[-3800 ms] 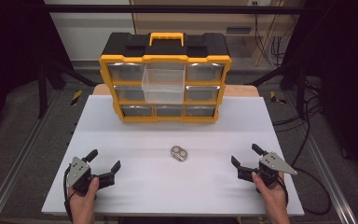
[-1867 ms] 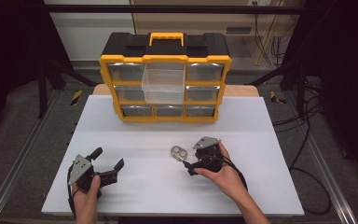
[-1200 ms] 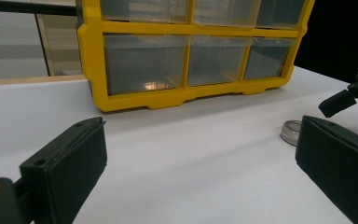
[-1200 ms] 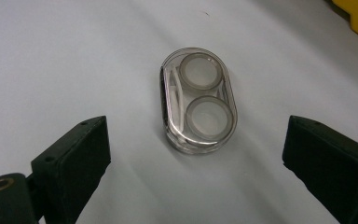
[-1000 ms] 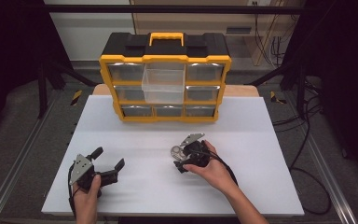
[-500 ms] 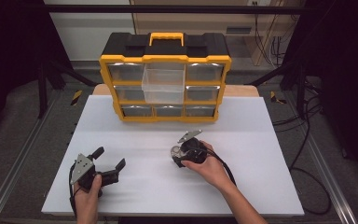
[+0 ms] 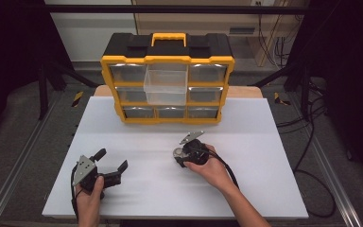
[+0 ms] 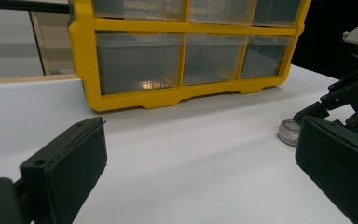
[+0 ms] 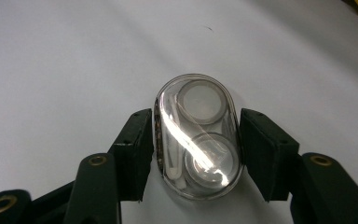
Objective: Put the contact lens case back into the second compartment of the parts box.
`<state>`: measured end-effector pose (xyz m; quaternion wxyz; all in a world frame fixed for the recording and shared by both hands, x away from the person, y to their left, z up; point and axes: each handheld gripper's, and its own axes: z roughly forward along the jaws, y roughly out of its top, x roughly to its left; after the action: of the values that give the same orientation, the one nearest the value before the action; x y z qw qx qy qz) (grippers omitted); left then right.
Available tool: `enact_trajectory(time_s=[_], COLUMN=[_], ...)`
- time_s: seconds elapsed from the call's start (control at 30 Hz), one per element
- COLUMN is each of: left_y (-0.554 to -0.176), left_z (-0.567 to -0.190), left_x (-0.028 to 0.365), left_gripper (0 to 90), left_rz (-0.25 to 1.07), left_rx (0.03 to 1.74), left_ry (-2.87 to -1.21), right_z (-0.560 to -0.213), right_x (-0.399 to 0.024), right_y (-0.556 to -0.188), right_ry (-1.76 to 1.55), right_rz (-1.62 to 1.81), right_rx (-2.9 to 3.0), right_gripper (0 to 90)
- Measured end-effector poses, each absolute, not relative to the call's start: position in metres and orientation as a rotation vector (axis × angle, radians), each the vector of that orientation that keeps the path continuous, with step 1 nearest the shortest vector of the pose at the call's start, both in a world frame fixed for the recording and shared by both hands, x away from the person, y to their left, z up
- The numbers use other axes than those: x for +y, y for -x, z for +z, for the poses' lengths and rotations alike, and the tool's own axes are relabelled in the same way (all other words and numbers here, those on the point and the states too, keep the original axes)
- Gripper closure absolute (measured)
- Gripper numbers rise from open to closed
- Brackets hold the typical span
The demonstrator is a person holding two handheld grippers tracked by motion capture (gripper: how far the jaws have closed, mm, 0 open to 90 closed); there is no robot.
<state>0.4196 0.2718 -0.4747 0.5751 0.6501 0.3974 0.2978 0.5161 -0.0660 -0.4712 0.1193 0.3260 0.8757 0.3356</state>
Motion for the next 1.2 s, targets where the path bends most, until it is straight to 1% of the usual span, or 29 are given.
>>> enact_trajectory(time_s=[0.47, 0.83, 1.2], left_y=[-0.421, -0.422, -0.423], left_z=[-0.476, -0.476, -0.477], left_x=[0.27, 0.271, 0.271], left_gripper=[1.8, 1.8, 1.8], left_rz=[0.689, 0.685, 0.683], left_rx=[0.928, 0.931, 0.934], left_ry=[-1.528, -1.526, -1.527], right_z=[-0.473, -0.472, -0.463], right_x=[-0.063, -0.064, -0.069], right_y=[-0.515, -0.515, -0.514], right_ry=[-0.925, -0.918, -0.92], right_rz=[0.959, 0.972, 1.006], right_rx=[2.564, 2.562, 2.533], right_gripper=[49.1, 49.2, 49.2])
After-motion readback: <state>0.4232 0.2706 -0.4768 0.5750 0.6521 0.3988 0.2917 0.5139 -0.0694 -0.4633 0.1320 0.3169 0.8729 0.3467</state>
